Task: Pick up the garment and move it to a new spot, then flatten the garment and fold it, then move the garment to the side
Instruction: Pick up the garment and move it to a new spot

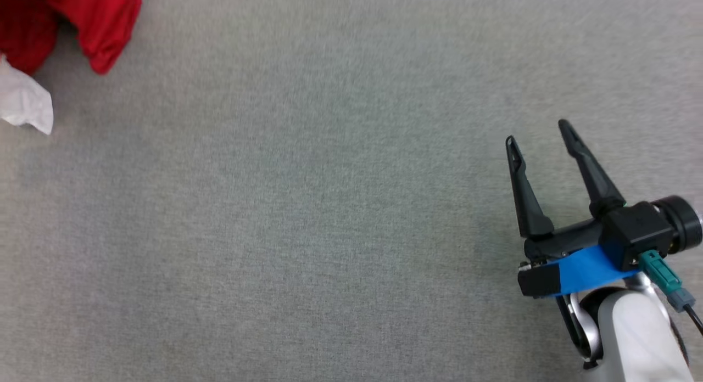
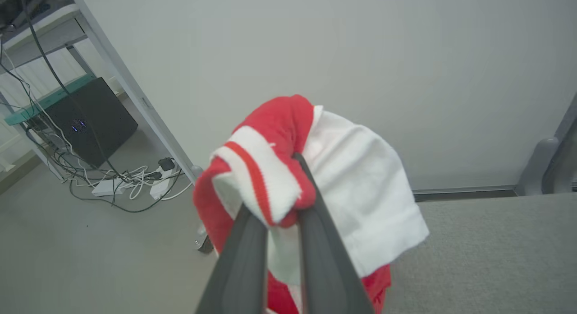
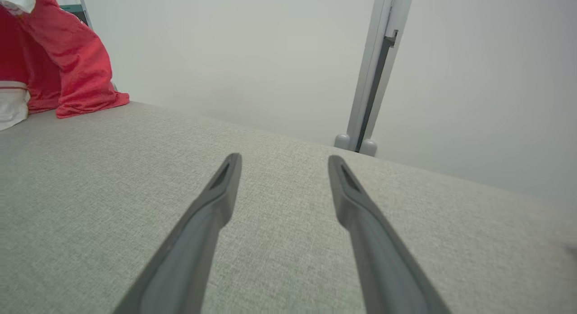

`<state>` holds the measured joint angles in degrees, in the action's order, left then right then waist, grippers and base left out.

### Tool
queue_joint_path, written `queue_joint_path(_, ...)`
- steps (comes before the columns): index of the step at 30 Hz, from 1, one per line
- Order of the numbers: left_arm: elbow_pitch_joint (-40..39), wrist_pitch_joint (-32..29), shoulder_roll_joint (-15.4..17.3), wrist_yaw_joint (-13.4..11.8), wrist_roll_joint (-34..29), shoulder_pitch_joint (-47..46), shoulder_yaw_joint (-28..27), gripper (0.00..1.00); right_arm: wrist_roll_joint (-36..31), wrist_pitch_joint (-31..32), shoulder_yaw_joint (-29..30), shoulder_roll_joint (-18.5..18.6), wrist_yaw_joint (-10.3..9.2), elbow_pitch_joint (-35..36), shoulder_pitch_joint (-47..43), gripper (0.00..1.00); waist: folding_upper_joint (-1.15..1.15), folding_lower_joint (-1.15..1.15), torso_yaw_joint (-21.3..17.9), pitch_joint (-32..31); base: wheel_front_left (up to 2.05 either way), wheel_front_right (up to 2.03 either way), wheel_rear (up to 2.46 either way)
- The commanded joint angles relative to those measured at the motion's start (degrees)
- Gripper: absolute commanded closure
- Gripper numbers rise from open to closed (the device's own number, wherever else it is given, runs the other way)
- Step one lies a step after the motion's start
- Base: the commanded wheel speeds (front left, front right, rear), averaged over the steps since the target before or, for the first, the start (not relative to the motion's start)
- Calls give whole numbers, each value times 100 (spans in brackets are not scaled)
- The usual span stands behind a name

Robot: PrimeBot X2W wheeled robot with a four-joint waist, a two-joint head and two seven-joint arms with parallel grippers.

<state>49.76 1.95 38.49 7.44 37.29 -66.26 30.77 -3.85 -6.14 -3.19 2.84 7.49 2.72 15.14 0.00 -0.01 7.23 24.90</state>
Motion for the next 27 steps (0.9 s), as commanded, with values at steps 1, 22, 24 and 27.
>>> queue_joint_path(1, -147, 12, 42, 0, -98, -163, 86, 100, 104, -84, 18, 10, 1, -141, -89, 0, 0, 1, -289, -417, 0, 0, 0)
queue_joint_path(22, -3850, -909, -537, -237, 474, -162, 616, 100, 952, -708, 109, 6, 1, -1411, -736, 0, 0, 1, -1381, -2034, 0, 0, 0)
queue_joint_path(24, -4158, -1013, -664, -356, 846, 132, 541, 100, 951, -727, 147, 6, 1, -1442, -715, 0, 0, 1, -1354, -2004, 0, 0, 0)
queue_joint_path(27, -4461, -1146, -643, -516, 1242, 757, 524, 100, 986, -755, 179, 7, 1, -1490, -652, 0, 0, 1, -1314, -1932, 0, 0, 0)
